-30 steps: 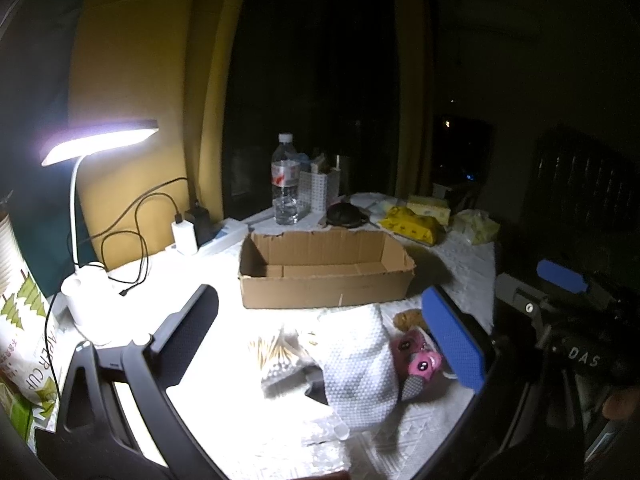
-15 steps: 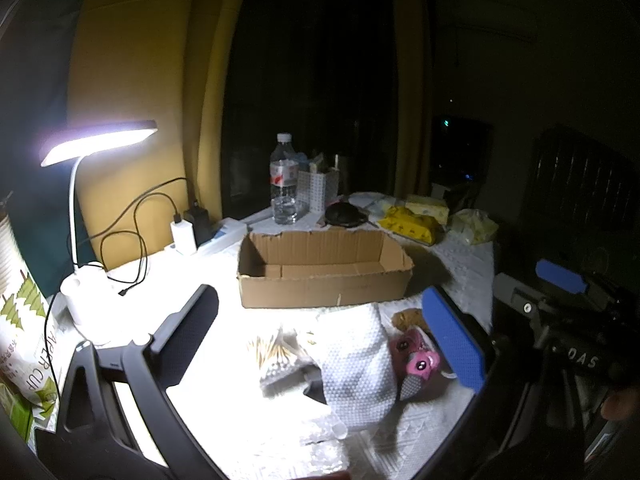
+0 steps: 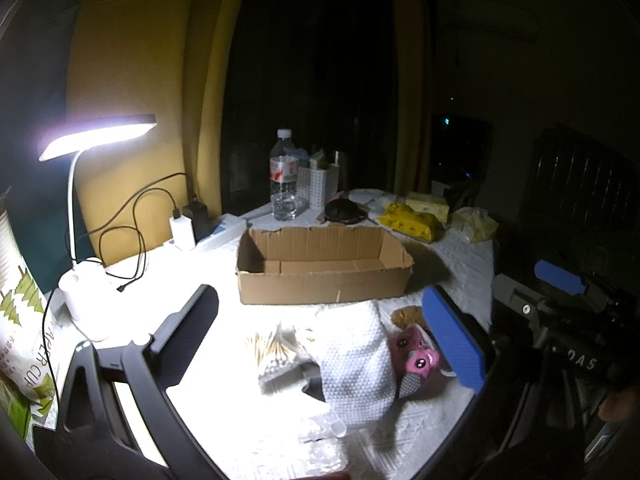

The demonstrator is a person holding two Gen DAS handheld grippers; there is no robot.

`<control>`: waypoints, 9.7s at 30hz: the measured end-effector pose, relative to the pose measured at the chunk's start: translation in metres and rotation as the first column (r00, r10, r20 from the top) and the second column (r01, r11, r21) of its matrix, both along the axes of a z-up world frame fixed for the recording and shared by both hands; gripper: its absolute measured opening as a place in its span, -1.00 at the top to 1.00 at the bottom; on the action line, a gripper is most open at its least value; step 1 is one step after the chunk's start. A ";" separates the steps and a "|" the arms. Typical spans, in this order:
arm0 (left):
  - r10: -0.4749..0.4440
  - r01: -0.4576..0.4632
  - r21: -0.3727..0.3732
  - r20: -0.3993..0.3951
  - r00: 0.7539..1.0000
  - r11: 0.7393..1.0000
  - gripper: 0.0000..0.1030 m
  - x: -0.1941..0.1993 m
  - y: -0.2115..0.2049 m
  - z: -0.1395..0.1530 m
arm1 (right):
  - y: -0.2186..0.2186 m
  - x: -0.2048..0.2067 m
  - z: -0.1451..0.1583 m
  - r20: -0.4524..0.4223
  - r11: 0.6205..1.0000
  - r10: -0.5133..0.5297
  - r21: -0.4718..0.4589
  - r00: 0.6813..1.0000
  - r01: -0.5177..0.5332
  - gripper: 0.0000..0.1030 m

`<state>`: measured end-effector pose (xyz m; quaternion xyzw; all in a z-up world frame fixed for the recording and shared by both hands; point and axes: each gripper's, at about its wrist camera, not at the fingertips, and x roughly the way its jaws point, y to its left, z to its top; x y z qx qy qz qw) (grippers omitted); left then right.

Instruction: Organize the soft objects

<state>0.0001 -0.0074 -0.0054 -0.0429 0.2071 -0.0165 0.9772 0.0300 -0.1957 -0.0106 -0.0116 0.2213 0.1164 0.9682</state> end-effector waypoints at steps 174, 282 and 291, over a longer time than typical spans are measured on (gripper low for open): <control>-0.068 0.040 -0.076 -0.398 0.915 0.996 -0.31 0.244 -0.018 -0.088 | -0.002 0.246 -0.075 -0.258 0.984 0.170 -0.017 0.951 -0.180 0.10; -0.075 0.107 0.051 -0.421 0.904 0.993 -0.11 0.139 -0.031 -0.122 | -0.024 0.156 -0.092 -0.384 0.944 0.327 0.095 0.864 -0.315 0.24; -0.069 0.074 0.001 -0.359 0.931 0.997 -0.10 0.128 -0.028 -0.084 | -0.024 0.156 -0.060 -0.320 0.938 0.345 0.092 0.883 -0.333 0.24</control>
